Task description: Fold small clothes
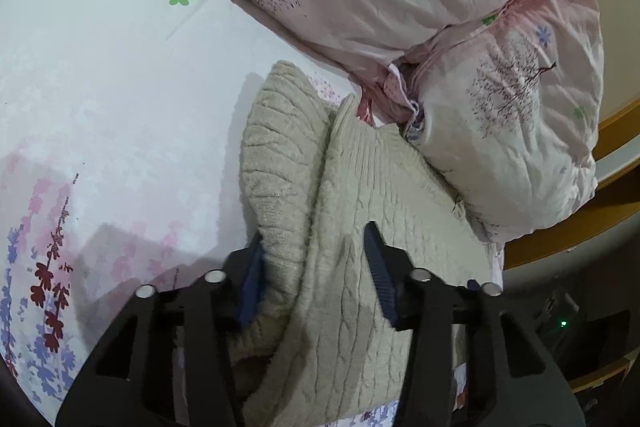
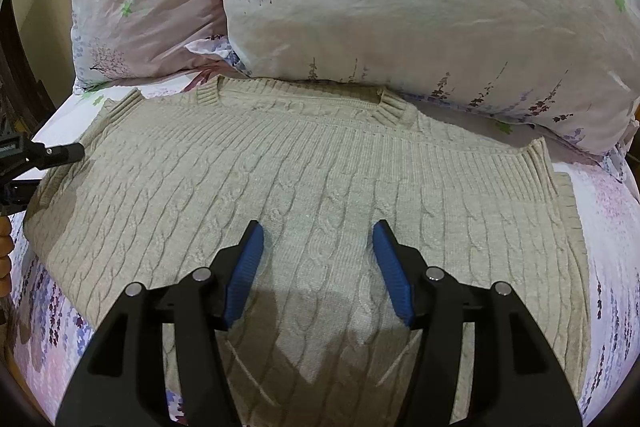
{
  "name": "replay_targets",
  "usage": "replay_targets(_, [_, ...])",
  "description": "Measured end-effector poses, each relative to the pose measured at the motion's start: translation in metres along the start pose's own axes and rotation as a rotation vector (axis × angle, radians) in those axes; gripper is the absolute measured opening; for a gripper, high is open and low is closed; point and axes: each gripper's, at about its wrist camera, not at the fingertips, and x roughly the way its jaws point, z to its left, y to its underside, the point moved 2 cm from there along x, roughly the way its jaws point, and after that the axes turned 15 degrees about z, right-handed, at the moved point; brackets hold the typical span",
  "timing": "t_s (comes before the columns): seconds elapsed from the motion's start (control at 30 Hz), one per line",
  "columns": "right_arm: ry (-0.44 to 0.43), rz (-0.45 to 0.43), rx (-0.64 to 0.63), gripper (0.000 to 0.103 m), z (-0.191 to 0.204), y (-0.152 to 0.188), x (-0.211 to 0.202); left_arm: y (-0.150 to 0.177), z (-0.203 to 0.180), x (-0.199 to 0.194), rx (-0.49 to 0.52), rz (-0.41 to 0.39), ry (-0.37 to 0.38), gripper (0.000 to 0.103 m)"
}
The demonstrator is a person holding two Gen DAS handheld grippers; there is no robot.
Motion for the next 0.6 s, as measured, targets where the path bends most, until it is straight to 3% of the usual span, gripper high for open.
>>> replay_targets(0.07, [-0.001, 0.000, 0.001, 0.057, 0.001, 0.000, 0.000, 0.000, -0.002, 0.003, -0.005, 0.013, -0.016, 0.029])
replay_targets(0.17, [-0.004, 0.001, 0.000, 0.057, 0.001, 0.000, 0.000, -0.003, -0.005, -0.002, -0.013, 0.007, 0.026, 0.023])
replay_targets(0.6, [-0.003, -0.006, -0.017, 0.058, 0.002, 0.000, 0.001, 0.004, -0.116, -0.025, 0.218, -0.093, 0.107, 0.016])
